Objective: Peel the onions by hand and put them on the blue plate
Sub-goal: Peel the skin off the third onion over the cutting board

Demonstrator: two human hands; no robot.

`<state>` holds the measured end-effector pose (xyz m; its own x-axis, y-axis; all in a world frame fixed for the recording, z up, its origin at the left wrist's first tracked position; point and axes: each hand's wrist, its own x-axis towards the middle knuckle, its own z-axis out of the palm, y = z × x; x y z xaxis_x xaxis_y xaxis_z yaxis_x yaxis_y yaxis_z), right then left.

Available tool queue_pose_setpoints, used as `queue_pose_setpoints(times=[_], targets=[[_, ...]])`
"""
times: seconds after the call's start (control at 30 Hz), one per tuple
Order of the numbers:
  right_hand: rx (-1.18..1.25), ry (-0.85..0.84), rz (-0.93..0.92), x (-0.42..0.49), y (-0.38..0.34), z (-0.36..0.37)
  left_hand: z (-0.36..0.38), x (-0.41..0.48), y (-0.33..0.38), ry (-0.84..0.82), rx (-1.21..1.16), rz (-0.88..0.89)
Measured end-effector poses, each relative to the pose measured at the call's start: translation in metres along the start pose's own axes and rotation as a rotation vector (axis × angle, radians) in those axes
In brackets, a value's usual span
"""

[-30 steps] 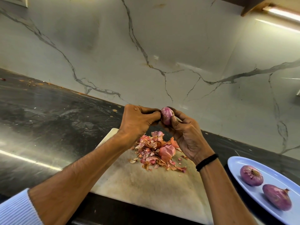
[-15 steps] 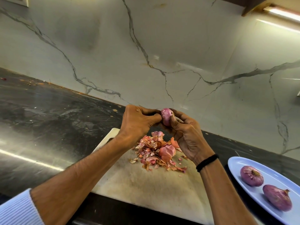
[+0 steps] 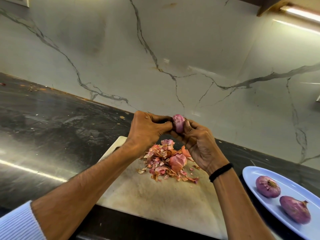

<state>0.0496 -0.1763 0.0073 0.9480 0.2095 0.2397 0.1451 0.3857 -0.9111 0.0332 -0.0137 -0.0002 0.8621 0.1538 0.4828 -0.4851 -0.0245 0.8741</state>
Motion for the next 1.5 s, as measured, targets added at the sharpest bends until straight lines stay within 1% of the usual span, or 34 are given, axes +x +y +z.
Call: queue_pose_setpoints(times=[0.17, 0.33, 0.43, 0.53, 0.73, 0.93, 1.07, 1.27, 1.37, 1.5], targets=[[0.018, 0.023, 0.033, -0.003, -0.001, 0.004, 0.001, 0.003, -0.007, 0.055, 0.015, 0.001], [0.066, 0.112, 0.066, -0.005, 0.0, 0.006, -0.001, 0.008, -0.009, 0.137, -0.023, -0.061], [0.096, 0.141, 0.082, -0.005, -0.002, 0.004, -0.004, 0.01, -0.01, 0.163, -0.027, -0.067], [0.072, 0.142, 0.101, -0.006, -0.003, 0.004, -0.003, 0.01, -0.01, 0.141, -0.024, -0.079], [0.035, 0.148, 0.108, -0.006, -0.003, 0.005, -0.003, 0.008, -0.009, 0.04, 0.034, -0.076], [-0.004, 0.149, 0.108, -0.006, -0.003, 0.004, -0.004, 0.007, -0.008, 0.048, 0.028, -0.06], [-0.022, 0.146, 0.105, -0.005, -0.002, 0.004, -0.005, 0.006, -0.004, 0.089, -0.074, -0.084], [-0.026, 0.153, 0.101, -0.004, -0.001, 0.004, -0.002, 0.005, 0.002, 0.048, -0.295, -0.169], [-0.026, 0.154, 0.1, -0.005, -0.001, 0.003, 0.0, 0.007, 0.003, 0.031, -0.42, -0.248], [-0.033, 0.151, 0.093, -0.005, -0.002, 0.003, 0.002, 0.008, 0.003, 0.016, -0.465, -0.272]])
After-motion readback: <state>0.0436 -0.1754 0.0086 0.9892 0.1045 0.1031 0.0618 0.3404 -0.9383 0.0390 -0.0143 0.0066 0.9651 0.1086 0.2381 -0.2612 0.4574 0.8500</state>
